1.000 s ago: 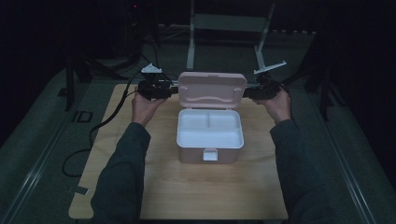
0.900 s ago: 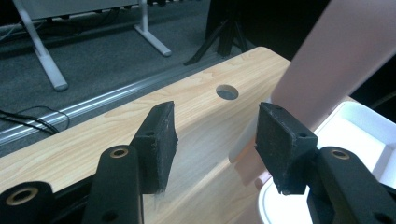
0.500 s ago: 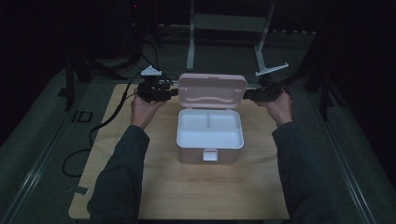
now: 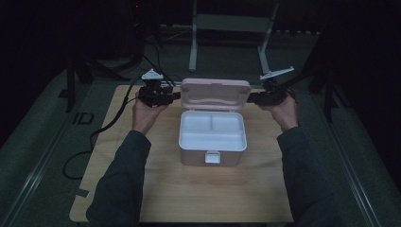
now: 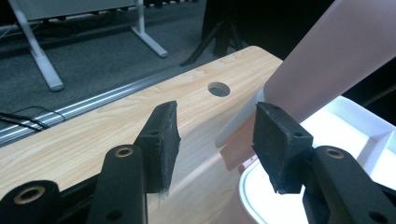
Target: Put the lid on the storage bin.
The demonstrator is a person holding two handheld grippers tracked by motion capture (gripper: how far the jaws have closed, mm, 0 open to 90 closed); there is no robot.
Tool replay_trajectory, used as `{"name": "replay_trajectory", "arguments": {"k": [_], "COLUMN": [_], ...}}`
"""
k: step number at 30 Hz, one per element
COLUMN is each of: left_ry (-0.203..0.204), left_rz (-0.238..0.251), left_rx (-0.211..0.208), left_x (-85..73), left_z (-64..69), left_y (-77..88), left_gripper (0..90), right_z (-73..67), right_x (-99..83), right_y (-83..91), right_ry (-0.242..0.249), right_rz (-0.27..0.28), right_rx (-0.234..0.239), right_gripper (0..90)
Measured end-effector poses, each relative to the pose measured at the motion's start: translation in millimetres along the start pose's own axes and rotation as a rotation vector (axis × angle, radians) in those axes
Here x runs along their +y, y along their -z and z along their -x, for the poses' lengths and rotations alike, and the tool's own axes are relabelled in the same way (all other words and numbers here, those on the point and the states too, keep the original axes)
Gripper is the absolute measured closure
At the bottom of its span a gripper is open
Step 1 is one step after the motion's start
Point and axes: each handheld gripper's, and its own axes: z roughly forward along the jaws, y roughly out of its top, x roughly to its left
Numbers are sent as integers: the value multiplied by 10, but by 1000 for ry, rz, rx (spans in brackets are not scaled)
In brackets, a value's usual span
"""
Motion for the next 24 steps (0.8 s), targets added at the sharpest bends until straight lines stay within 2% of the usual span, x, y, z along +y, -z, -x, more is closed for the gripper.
{"name": "replay_trajectory", "arguments": {"k": [24], "left_ry": [-34], "left_rz": [1], "left_rx": [-7], "left_x": [-138], "left_z": [118], "left_y": [109], "left_gripper": [474], "right_z": [-45], "right_x": [-195], "right_y": [14], "right_ry": [-15], "right_rz": [28], "right_rx": [38], "right_gripper": [696]}}
